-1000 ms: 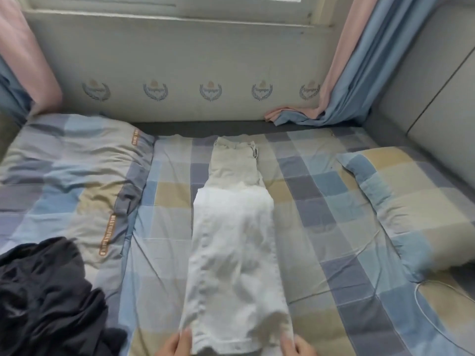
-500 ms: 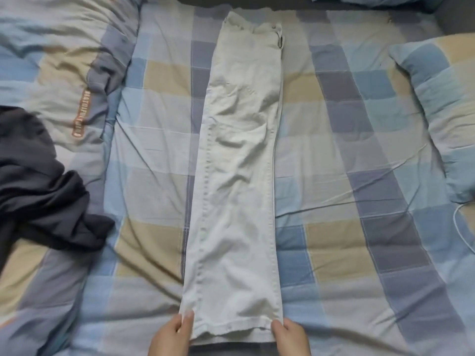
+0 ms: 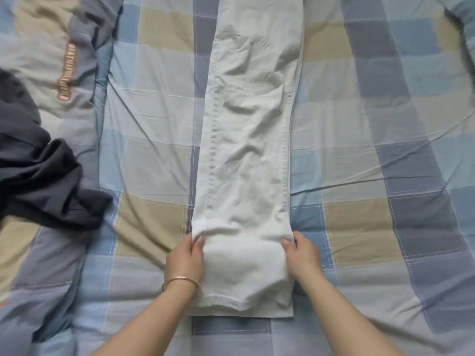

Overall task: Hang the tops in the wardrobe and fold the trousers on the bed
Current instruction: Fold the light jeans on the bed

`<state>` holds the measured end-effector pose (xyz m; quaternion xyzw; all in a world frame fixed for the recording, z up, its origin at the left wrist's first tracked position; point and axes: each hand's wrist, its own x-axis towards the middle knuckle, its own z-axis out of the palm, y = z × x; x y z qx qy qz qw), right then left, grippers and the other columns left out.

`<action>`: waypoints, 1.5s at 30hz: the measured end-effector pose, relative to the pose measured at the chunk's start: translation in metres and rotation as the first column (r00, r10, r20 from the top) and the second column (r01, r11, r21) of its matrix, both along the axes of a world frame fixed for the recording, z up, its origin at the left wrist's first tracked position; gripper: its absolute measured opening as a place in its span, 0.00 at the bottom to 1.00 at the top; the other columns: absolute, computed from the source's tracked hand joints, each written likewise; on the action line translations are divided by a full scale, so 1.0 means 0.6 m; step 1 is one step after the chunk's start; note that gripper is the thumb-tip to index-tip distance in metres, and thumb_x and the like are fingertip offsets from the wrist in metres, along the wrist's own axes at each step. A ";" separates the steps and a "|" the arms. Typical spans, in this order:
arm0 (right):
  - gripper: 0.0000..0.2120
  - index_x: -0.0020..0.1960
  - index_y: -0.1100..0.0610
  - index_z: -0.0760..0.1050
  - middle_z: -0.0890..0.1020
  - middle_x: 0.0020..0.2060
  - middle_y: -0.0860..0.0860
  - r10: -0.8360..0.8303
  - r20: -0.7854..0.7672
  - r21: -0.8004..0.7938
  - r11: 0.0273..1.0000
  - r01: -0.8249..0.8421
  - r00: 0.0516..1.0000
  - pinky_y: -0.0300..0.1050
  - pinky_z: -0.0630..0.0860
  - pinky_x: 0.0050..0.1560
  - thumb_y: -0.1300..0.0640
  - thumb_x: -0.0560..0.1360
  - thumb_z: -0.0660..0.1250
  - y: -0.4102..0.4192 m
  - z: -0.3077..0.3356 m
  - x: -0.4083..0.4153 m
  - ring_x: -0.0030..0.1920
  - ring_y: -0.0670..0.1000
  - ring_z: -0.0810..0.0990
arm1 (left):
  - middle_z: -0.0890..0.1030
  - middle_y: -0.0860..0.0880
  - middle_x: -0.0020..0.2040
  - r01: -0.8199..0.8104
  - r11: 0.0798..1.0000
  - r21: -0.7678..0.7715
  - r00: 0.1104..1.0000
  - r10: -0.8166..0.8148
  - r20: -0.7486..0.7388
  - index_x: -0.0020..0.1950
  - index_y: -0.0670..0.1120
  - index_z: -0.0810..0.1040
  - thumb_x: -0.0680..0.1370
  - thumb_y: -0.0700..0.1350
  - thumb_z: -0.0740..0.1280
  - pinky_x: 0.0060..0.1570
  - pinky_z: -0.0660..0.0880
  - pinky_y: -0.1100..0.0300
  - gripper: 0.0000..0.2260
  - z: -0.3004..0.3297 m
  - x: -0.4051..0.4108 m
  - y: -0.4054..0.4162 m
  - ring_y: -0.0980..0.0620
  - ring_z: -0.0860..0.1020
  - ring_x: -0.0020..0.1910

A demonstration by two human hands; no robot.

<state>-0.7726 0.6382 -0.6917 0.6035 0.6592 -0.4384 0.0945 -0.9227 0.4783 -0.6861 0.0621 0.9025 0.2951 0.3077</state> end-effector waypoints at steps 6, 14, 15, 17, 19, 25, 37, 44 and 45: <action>0.06 0.46 0.56 0.70 0.77 0.35 0.51 -0.265 -0.090 0.034 0.963 0.269 0.960 0.45 0.66 0.38 0.54 0.77 0.65 -0.060 -0.017 0.034 0.39 0.54 0.75 | 0.81 0.37 0.49 -0.025 0.997 -0.067 0.998 0.030 0.064 0.51 0.41 0.75 0.77 0.50 0.65 0.48 0.73 0.50 0.12 -0.044 0.012 -0.028 0.37 0.77 0.50; 0.07 0.48 0.57 0.76 0.83 0.41 0.53 -0.112 -0.011 -0.018 0.994 0.112 0.994 0.45 0.77 0.41 0.54 0.75 0.66 -0.138 -0.013 0.098 0.40 0.56 0.81 | 0.79 0.50 0.52 -0.051 0.999 0.003 0.968 0.049 0.246 0.64 0.47 0.68 0.71 0.44 0.73 0.49 0.71 0.57 0.24 -0.013 0.088 -0.112 0.47 0.78 0.52; 0.07 0.48 0.58 0.75 0.82 0.39 0.53 -0.134 -0.003 -0.029 0.991 0.134 0.991 0.46 0.78 0.37 0.54 0.76 0.65 -0.138 -0.012 0.099 0.34 0.56 0.81 | 0.79 0.50 0.51 -0.033 0.999 -0.016 0.971 0.036 0.238 0.63 0.47 0.69 0.72 0.42 0.72 0.47 0.70 0.57 0.21 -0.016 0.091 -0.119 0.46 0.78 0.52; 0.07 0.46 0.56 0.74 0.82 0.37 0.54 -0.146 0.015 -0.010 0.989 0.146 0.989 0.48 0.78 0.35 0.52 0.77 0.64 -0.139 -0.015 0.100 0.32 0.57 0.81 | 0.80 0.47 0.48 -0.033 0.997 -0.063 0.982 0.044 0.184 0.57 0.47 0.72 0.74 0.44 0.70 0.45 0.71 0.56 0.14 -0.018 0.089 -0.120 0.42 0.78 0.51; 0.10 0.48 0.55 0.74 0.83 0.42 0.55 -0.086 0.089 0.051 0.995 0.082 0.992 0.47 0.76 0.41 0.49 0.77 0.63 -0.141 -0.021 0.100 0.43 0.59 0.81 | 0.82 0.44 0.46 0.000 0.991 -0.135 0.996 0.012 0.086 0.52 0.47 0.74 0.75 0.48 0.69 0.42 0.72 0.54 0.09 -0.016 0.085 -0.109 0.40 0.78 0.48; 0.17 0.55 0.55 0.72 0.80 0.52 0.54 -0.087 0.320 0.166 0.986 0.034 0.943 0.45 0.66 0.41 0.42 0.75 0.62 -0.153 -0.017 0.087 0.53 0.57 0.77 | 0.79 0.47 0.48 -0.049 0.936 -0.350 0.999 0.044 -0.023 0.47 0.52 0.73 0.71 0.59 0.68 0.42 0.70 0.55 0.13 -0.026 0.089 -0.102 0.42 0.77 0.50; 0.08 0.55 0.52 0.73 0.81 0.43 0.50 -0.181 -0.081 0.022 0.983 0.183 0.980 0.45 0.71 0.45 0.58 0.76 0.64 -0.127 0.010 0.099 0.46 0.55 0.78 | 0.75 0.59 0.42 0.122 0.968 0.219 0.980 -0.083 -0.180 0.43 0.65 0.70 0.72 0.45 0.63 0.37 0.70 0.70 0.12 0.005 0.119 -0.130 0.62 0.74 0.39; 0.14 0.51 0.53 0.69 0.80 0.37 0.57 -0.395 0.090 -0.143 0.903 0.405 0.914 0.42 0.69 0.38 0.62 0.70 0.70 -0.182 0.019 0.149 0.38 0.55 0.77 | 0.84 0.55 0.42 0.030 0.999 -0.045 0.900 -0.007 0.436 0.35 0.64 0.81 0.73 0.35 0.68 0.39 0.72 0.68 0.21 -0.007 0.115 -0.169 0.58 0.79 0.34; 0.14 0.50 0.54 0.70 0.79 0.34 0.56 -0.390 0.122 -0.140 0.903 0.405 0.913 0.39 0.68 0.35 0.62 0.69 0.71 -0.182 0.026 0.150 0.35 0.54 0.76 | 0.84 0.57 0.44 0.063 0.997 -0.043 0.892 -0.037 0.450 0.35 0.66 0.80 0.72 0.36 0.70 0.45 0.73 0.67 0.21 0.002 0.113 -0.172 0.56 0.80 0.40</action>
